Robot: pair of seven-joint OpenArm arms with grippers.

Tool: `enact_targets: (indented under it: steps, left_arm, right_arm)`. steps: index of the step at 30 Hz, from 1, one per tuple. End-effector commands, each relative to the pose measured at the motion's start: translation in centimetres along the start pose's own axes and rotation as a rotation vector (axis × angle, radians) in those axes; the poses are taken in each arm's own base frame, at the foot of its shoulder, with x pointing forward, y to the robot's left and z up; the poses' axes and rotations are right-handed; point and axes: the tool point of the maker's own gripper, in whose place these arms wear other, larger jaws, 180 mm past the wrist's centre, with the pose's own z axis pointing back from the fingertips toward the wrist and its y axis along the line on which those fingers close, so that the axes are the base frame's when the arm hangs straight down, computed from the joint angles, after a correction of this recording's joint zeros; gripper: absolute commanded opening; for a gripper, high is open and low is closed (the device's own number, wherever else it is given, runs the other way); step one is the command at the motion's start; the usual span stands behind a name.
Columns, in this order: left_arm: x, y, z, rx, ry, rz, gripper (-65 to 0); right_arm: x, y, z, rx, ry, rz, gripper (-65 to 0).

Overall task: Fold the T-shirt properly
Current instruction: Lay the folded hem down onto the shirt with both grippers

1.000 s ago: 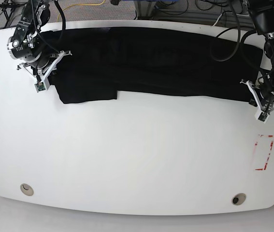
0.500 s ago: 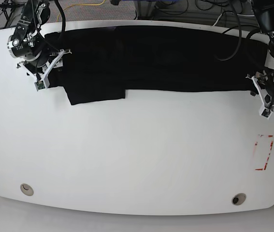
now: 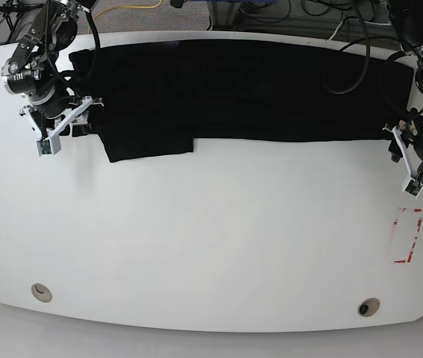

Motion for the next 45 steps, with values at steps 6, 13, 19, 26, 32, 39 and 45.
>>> enact_targets:
  steps: [6,13,19,26,32,39,45]
  left_arm:
    - [-0.3,-1.1,-0.4,-0.026,-0.006,0.021,-29.7]
    - [-3.8,-2.5,-1.9,-0.085,0.085,0.053,-30.8]
    - [-6.0,-3.0,-2.4,-0.105,0.095,0.095,-41.7]
    - [-8.5,-3.4,-3.8,-0.145,0.130,0.146,-47.5]
    - [-8.6,-3.7,-4.4,-0.162,0.121,0.167,-47.5]
    - [-5.3,-4.8,-5.3,-0.194,0.076,0.103,-47.4]
    - [-2.7,-6.1,-5.9,-0.227,0.041,0.064,-47.2]
  right_arm:
    - [3.0,2.2,0.0,0.100,-0.118,-0.036,-32.2]
    - [-0.5,4.5,-1.8,0.180,-0.015,-0.071,-39.6]
    - [-3.4,5.4,-2.5,0.211,0.062,-0.089,-56.6]
    - [-5.3,4.1,-3.1,0.199,0.082,-0.117,-54.2]
    - [-6.7,1.6,-4.3,0.177,0.116,-0.143,-53.9]
    - [-6.4,-1.7,-5.8,0.141,0.105,-0.172,-53.4]
    - [-5.3,-3.3,-7.3,0.138,0.103,-0.160,-53.4]
